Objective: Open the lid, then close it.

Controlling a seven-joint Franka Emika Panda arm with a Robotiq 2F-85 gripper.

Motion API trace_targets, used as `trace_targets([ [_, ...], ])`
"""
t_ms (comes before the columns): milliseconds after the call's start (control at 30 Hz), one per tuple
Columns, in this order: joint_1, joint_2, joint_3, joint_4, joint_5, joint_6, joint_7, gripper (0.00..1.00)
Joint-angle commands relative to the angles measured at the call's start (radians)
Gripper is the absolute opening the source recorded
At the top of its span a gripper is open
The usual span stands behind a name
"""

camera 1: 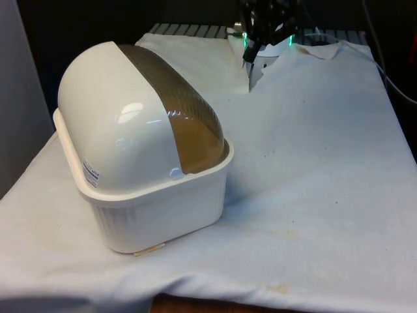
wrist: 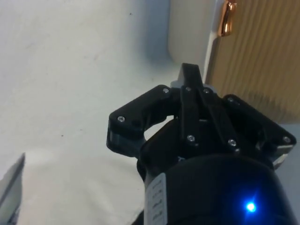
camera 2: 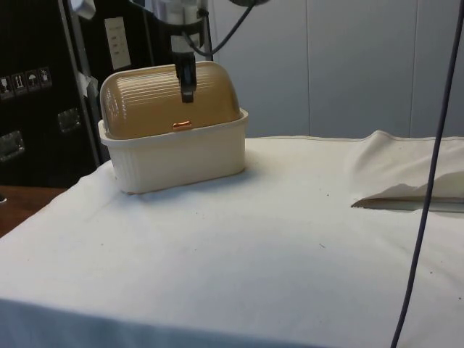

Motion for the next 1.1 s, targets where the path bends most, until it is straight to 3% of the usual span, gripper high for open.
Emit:
trace_targets([
  [0,0.000,0.004,0.001,0.000,-0.011,0.001,0.011,0.00],
  [67,0.003,0.013,0.003,-0.002,-0.058,0.012,0.056,0.00],
  [267,0.005,0.042,0.010,0.003,-0.110,0.025,0.119,0.00],
  [300,0.003,0.035,0.012,0.000,-0.088,0.013,0.098,0.00],
  [367,0.005,0.057,0.011,0.006,-0.136,0.036,0.150,0.00],
  [533,0.007,0.081,0.013,0.008,-0.182,0.053,0.203,0.00],
  [567,0.005,0.081,0.016,0.005,-0.171,0.047,0.196,0.00],
  [767,0.006,0.112,0.013,0.006,-0.261,0.083,0.285,0.00],
  [833,0.005,0.111,0.017,0.005,-0.241,0.071,0.271,0.00],
  [867,0.006,0.119,0.013,0.006,-0.281,0.090,0.305,0.00],
  [1067,0.003,0.141,0.012,0.007,-0.357,0.110,0.376,0.00],
])
